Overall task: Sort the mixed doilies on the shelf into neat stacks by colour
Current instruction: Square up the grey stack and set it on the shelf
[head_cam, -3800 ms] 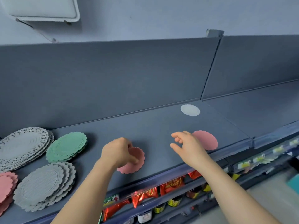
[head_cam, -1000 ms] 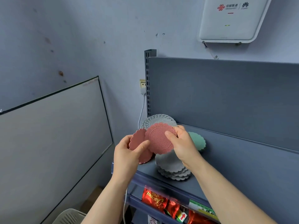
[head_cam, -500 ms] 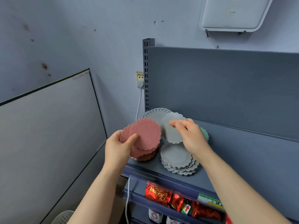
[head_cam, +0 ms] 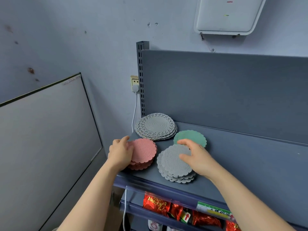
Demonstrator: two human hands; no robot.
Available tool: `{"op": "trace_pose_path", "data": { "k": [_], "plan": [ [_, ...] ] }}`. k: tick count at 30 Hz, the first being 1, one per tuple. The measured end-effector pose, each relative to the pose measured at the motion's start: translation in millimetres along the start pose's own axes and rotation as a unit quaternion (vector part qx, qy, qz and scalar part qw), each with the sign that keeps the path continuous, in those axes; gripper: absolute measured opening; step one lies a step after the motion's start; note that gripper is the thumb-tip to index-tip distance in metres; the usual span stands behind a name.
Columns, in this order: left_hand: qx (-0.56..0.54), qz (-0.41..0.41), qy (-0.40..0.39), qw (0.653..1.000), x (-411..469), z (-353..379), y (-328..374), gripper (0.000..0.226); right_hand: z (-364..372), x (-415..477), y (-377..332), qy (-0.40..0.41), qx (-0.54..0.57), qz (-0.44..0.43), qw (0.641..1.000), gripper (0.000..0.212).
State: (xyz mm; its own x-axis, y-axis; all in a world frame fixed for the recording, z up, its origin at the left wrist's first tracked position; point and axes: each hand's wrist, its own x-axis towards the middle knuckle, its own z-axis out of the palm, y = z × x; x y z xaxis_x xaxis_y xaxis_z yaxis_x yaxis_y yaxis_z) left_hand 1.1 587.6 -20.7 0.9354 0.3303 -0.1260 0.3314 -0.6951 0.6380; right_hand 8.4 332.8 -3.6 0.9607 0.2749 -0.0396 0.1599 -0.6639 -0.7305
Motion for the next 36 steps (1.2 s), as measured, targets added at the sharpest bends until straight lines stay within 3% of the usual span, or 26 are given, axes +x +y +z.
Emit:
{"op": "trace_pose_path", "data": {
  "k": [4, 7, 9, 13, 20, 25, 29, 31, 33, 36],
  "plan": [
    [0.038, 0.033, 0.110, 0.993, -16.8, -2.4, -0.1, 0.052, 3.0, -5.2, 1.2, 0.018, -0.109, -0.015, 0.994, 0.048],
    [-0.045, 0.112, 0.190, 0.974, -45.8, -5.6, 13.2, 0.029, -2.4, -10.0, 0.0, 0.078, -0.145, -0.008, 0.986, 0.047],
    [-0.092, 0.136, 0.158, 0.974, -67.9, -4.0, 24.9, 0.013, -7.7, -13.9, 1.4, 0.094, -0.123, 0.022, 0.988, 0.044],
    [-0.073, 0.114, 0.037, 0.990, -90.9, 12.8, 34.2, 0.021, -12.4, -17.5, 8.1, 0.057, -0.098, 0.102, 0.988, 0.052],
    [-0.034, 0.088, -0.009, 0.995, -81.8, 31.8, 42.4, 0.044, -7.2, -21.0, 2.8, 0.035, -0.044, 0.127, 0.990, 0.063],
    [-0.102, 0.054, -0.005, 0.993, -75.2, 45.7, 48.2, 0.047, -2.5, -23.5, 0.7, 0.031, -0.022, 0.140, 0.989, 0.043],
    [-0.052, 0.036, 0.019, 0.998, -79.6, 51.7, 52.2, 0.042, -3.9, -24.6, 2.9, 0.018, 0.016, 0.165, 0.986, 0.079],
    [-0.037, 0.027, 0.009, 0.999, -79.8, 53.9, 54.0, 0.042, -6.6, -23.9, 3.5, -0.006, 0.034, 0.173, 0.984, 0.071],
    [-0.033, 0.025, -0.015, 0.999, -78.7, 56.1, 55.4, 0.042, -10.5, -24.4, 4.3, -0.038, 0.064, 0.168, 0.983, 0.045],
    [-0.031, 0.042, -0.042, 0.998, -80.5, 59.3, 57.0, 0.039, -12.4, -24.4, 8.1, -0.050, 0.074, 0.153, 0.984, 0.043]
  ]
}}
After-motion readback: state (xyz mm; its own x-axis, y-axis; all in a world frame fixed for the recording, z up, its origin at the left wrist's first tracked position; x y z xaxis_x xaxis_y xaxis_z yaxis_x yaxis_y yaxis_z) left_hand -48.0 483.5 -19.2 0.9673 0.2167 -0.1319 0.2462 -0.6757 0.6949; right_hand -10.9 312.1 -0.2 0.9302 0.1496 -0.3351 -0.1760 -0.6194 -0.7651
